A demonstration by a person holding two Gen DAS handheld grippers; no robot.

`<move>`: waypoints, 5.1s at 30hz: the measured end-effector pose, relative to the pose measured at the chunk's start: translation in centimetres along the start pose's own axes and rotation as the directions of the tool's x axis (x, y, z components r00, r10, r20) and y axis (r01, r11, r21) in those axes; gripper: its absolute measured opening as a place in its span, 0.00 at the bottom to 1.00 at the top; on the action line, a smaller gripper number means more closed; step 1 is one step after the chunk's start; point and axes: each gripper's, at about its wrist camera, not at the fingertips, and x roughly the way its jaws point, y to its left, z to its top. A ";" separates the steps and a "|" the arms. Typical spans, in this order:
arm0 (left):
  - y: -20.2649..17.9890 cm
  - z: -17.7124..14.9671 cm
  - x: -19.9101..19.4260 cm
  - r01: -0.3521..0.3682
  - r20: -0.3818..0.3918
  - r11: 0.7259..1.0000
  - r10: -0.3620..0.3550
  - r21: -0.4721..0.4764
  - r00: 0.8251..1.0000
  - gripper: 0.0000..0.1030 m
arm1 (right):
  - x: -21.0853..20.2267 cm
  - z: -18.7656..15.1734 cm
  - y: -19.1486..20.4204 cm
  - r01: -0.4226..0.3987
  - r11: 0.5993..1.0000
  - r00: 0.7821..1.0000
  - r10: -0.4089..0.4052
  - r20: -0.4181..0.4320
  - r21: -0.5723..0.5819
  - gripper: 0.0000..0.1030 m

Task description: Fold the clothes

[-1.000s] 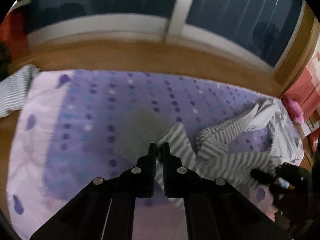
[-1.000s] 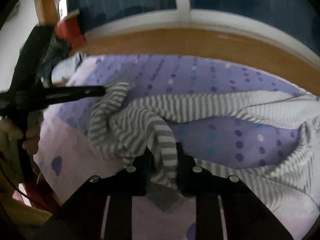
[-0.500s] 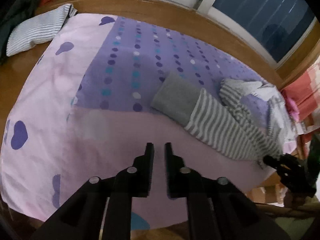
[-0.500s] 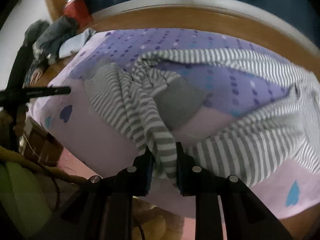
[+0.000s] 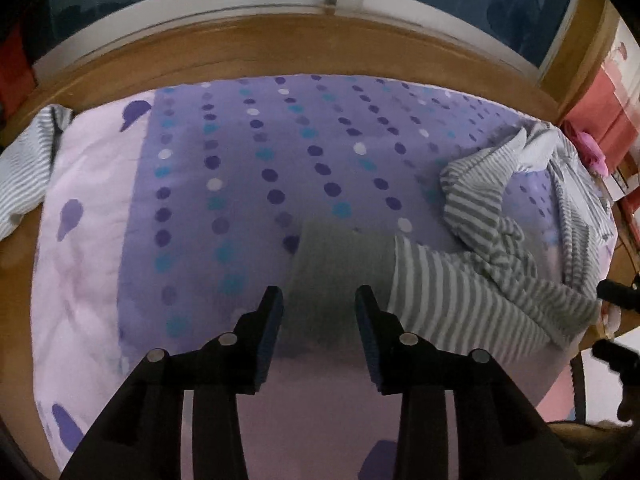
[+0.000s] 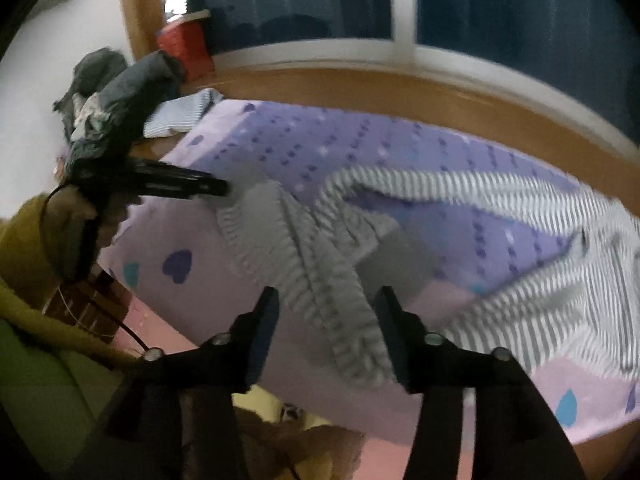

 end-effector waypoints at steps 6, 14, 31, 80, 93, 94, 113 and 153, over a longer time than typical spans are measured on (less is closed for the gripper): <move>-1.5 0.3 0.3 0.037 0.005 0.999 -0.037 0.030 0.999 0.37 | 4.8 4.2 -2.4 -0.032 0.995 0.996 0.040 -0.081 0.093 0.52; -1.2 0.1 1.0 0.019 -0.012 0.999 -0.020 -0.047 1.000 0.37 | 14.1 8.2 -4.8 -0.051 0.990 0.964 0.083 -0.253 0.130 0.54; -1.4 -1.4 0.9 -0.012 0.039 0.994 0.016 -0.106 0.999 0.39 | 17.0 22.1 -2.1 -0.131 0.985 0.990 0.123 -0.072 -0.110 0.04; 0.8 1.1 0.4 -0.033 -0.010 0.989 0.032 -0.147 0.999 0.39 | 14.3 16.1 -3.3 -0.331 0.943 0.926 0.316 -0.205 -0.044 0.63; -0.3 2.7 2.5 0.053 -0.056 0.999 -0.053 0.003 0.997 0.40 | 11.6 4.6 -2.8 -0.306 0.948 0.880 0.317 -0.355 0.088 0.61; -0.3 2.8 2.6 0.061 -0.057 0.998 -0.060 0.009 0.997 0.42 | 11.6 4.5 -2.5 -0.290 0.953 0.888 0.301 -0.349 0.083 0.60; -1.5 9.1 -11.3 0.120 0.431 0.947 -0.245 0.297 0.869 0.08 | -0.5 12.4 1.1 0.117 0.991 0.974 -0.126 0.189 0.058 0.07; 11.5 -5.4 -7.9 0.363 0.094 0.929 -0.356 -0.071 0.930 0.22 | 10.8 3.1 14.1 -0.157 0.926 0.986 0.166 0.002 0.344 0.46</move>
